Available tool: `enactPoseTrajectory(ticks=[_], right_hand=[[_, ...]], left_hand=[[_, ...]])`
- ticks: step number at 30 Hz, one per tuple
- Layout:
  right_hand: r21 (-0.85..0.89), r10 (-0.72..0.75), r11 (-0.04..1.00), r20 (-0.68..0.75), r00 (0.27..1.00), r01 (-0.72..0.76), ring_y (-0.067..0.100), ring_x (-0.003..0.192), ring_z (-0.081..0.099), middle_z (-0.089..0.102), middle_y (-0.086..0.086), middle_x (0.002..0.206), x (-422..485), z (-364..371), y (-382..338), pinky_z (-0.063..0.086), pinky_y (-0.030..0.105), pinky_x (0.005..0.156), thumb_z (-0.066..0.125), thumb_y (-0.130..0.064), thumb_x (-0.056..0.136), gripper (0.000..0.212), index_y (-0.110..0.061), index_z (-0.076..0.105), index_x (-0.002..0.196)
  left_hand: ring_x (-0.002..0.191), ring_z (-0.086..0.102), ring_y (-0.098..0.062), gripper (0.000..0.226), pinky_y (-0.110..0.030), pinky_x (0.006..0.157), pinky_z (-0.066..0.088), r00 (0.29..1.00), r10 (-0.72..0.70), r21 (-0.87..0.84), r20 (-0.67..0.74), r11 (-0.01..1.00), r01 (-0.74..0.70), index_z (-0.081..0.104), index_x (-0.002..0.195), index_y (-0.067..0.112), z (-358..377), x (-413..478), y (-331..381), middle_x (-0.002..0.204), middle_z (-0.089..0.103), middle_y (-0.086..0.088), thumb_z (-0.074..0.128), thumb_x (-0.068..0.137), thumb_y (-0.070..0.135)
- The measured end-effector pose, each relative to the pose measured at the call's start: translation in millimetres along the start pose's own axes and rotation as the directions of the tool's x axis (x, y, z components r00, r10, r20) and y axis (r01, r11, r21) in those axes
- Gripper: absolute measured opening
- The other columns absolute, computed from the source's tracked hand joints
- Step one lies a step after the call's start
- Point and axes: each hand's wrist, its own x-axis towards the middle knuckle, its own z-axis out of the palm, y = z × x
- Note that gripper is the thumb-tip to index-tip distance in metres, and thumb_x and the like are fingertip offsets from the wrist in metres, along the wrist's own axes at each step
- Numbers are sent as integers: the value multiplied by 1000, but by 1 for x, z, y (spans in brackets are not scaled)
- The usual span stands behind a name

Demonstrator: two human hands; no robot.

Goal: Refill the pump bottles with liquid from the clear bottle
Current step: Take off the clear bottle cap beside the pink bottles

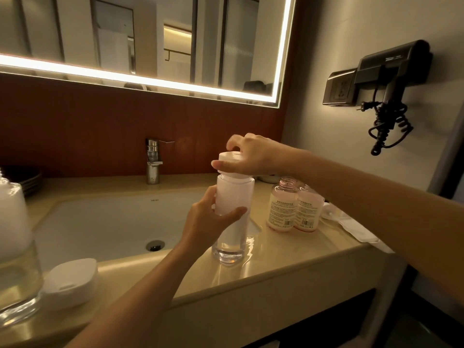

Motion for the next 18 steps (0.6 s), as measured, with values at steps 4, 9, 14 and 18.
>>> enactPoseTrajectory(ticks=[4, 9, 14, 18], right_hand=[[177, -64, 983, 114, 991, 43, 16, 106, 45, 43, 6, 134, 2, -1, 4, 43, 26, 85, 61, -39, 85, 60, -21, 35, 136], [146, -100, 986, 146, 984, 79, 23, 134, 32, 24, 2, 151, 1, -8, 7, 35, 38, 104, 58, -49, 83, 77, -28, 19, 145], [-247, -60, 968, -33, 998, 50, 25, 115, 49, 41, 7, 136, -1, 0, 2, 43, 34, 84, 37, -70, 81, 73, -22, 37, 136], [-163, -132, 978, -22, 991, 127, 16, 99, 46, 45, 6, 128, 1, 5, 4, 41, 26, 77, 41, -55, 90, 55, -19, 42, 131]], left_hand=[[107, 60, -26, 91, -39, 85, 54, 1000, -6, 3, -6, 1000, 6, 41, 132, 15, 0, 0, 0, 126, 56, -7, 60, 55, 61], [108, 59, -26, 87, -38, 85, 53, 1000, -17, -1, -13, 1000, 17, 41, 132, 15, 2, 0, 1, 127, 56, -6, 62, 59, 55], [108, 59, -26, 88, -39, 86, 53, 1000, -24, -3, -9, 1000, 24, 41, 132, 15, 2, -1, 3, 127, 56, -6, 61, 57, 57], [107, 59, -26, 87, -38, 85, 53, 999, -32, -3, -8, 999, 32, 41, 132, 15, 2, 0, 2, 126, 56, -6, 61, 58, 57]])
